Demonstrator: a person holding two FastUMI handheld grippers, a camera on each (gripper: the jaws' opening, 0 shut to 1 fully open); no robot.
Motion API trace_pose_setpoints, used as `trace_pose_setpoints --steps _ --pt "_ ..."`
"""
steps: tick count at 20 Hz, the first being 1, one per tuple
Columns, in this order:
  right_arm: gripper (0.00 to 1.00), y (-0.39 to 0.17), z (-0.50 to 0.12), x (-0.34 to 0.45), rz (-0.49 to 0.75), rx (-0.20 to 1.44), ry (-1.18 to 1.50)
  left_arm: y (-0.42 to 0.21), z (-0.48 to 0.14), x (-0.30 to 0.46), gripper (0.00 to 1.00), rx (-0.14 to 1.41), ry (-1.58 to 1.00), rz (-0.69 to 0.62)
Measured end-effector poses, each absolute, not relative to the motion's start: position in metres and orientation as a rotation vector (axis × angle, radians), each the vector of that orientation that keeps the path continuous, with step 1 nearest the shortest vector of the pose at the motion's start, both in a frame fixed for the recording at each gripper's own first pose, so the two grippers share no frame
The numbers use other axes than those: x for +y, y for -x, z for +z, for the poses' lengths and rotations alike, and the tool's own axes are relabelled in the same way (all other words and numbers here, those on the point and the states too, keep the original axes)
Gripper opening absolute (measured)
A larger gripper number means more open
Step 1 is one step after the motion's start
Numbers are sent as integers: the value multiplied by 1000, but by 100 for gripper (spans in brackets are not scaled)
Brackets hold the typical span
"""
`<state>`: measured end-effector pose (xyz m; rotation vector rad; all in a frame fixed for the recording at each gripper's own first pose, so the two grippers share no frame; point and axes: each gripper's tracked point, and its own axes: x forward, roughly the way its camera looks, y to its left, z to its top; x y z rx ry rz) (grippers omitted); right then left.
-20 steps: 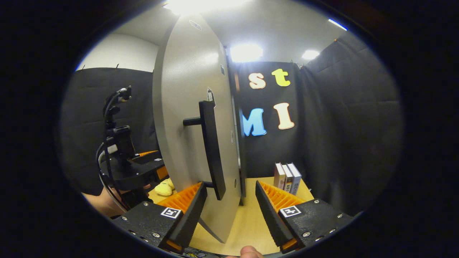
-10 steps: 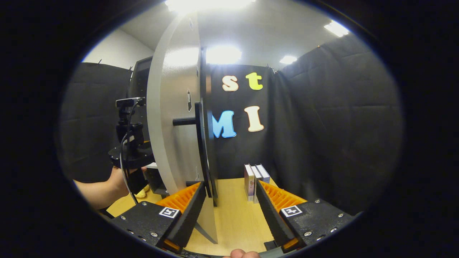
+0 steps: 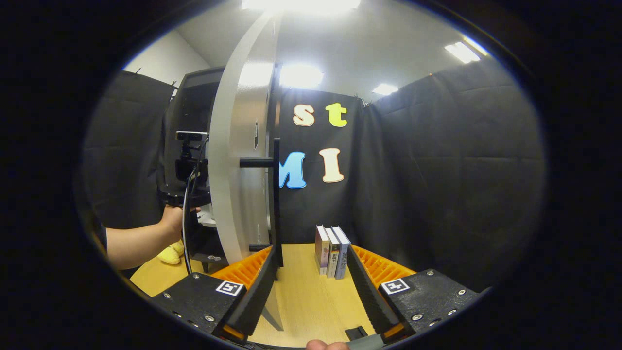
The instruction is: Open the cabinet door with the right hand, grasp the bottle in the cabinet with the left hand and place it on the coaster, then close the cabinet door with the right hand.
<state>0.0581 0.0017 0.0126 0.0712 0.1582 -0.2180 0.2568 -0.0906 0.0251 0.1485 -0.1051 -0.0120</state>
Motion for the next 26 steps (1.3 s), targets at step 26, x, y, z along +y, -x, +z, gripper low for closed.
trace_pose_setpoints --steps 26 --pt "93 -69 -2 4 -163 159 -75 -91 45 -26 73 -72 -109 115"
